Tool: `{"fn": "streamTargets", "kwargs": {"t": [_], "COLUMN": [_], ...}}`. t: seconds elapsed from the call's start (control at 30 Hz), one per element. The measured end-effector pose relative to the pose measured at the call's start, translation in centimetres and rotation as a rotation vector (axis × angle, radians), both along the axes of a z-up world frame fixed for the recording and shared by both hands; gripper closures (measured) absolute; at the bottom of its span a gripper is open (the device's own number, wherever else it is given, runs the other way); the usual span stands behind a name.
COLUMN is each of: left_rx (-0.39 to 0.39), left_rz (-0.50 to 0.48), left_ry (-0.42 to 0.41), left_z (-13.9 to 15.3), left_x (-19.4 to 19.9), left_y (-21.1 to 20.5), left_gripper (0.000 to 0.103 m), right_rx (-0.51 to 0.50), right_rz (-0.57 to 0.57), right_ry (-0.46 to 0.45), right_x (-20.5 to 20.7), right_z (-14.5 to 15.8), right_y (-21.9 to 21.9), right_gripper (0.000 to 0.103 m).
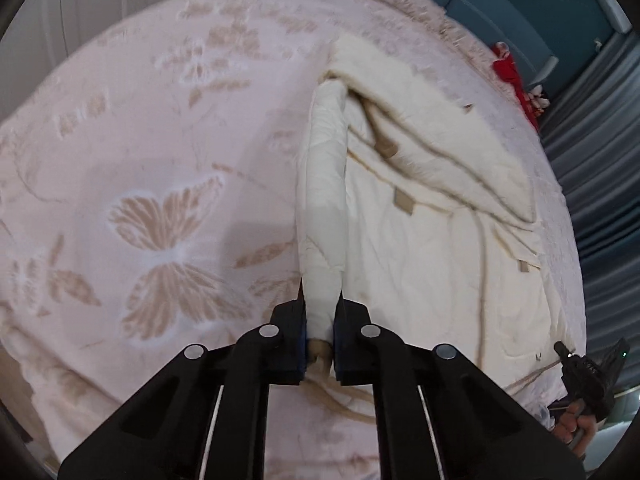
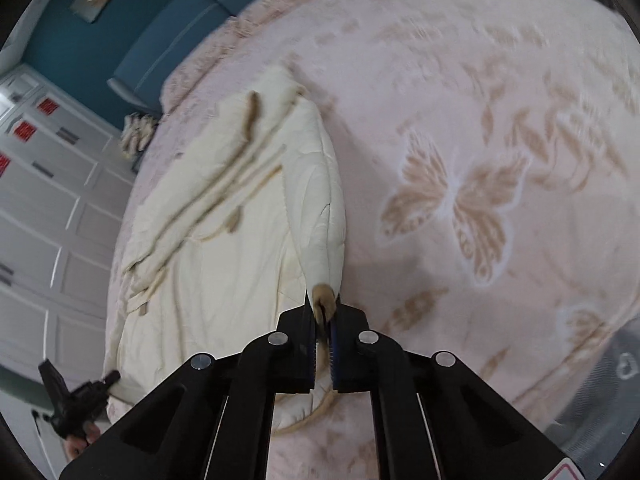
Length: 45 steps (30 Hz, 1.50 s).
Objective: Fold large clothes
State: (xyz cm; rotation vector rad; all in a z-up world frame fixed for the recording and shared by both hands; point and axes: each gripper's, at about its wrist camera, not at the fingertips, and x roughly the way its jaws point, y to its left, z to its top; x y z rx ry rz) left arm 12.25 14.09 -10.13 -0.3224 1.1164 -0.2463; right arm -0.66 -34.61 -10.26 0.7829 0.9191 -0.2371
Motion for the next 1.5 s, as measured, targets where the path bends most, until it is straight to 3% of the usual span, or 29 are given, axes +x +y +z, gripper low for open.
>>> {"fn": "streamTargets", "kwargs": {"t": [0.1,0.2,0.43,0.57,0.67,0.73,0.93,1.27,1.4,1.5], "left_rx": [-0.005,0.016,0.004,-0.062,-0.064,-0.052,-0.011,0.152,0.148,0.098], "left_rz": [-0.035,-0.076,-0.081,-0.011,-0.005,0.01,0.031,0.048,0.068,0.093], "left_ry": [-0.02,-0.02,0.094,0.054,-0.055,-0.122,-0.188,-0.11,-0.064,-0.06], "left_z": [2.4,4.5,7.8,11.2,13.4,14.1,12.8,4.3,1.1,1.1], "left_x": [-1.8,-5.1,-15.3,-17.6,-15.5,-12.7,-3.7,6.9,8.3,8.1], "left_y": [0.5,1.6,6.1,7.0,5.9,5.4,3.3,-1.1,-1.1,-0.2], "left_gripper": [0.096,0.096,0.096,0.096,0.096,0.096,0.095,0.092,0.09,0.088], "right_rx": [-0.033,-0.091,-0.093,-0.203,-0.267,-0.28,-0.163,-0.173,-0.111,-0.081], "right_rz": [0.074,0.191,0.423,0.451,0.378,0.329,0.144,0.041,0.005,-0.017], "right_ry": [-0.004,0.048,0.218,0.172,0.022,-0.04,-0.109,-0.047,-0.083,-0.17], "right_x": [-1.2,-3.8,-13.7,-15.6,-12.5,-9.9,-1.8,5.9,6.2,5.1], "right_z": [2.6,4.9,9.3,13.2,16.4,16.9,12.7,5.3,4.5,6.1], "right_y": [0.5,1.4,3.8,5.9,4.8,3.6,-0.7,-1.7,-2.2,-2.7], "right_gripper": [0.099,0.099,0.099,0.099,0.099,0.099,0.099,0.098,0.091,0.079]}}
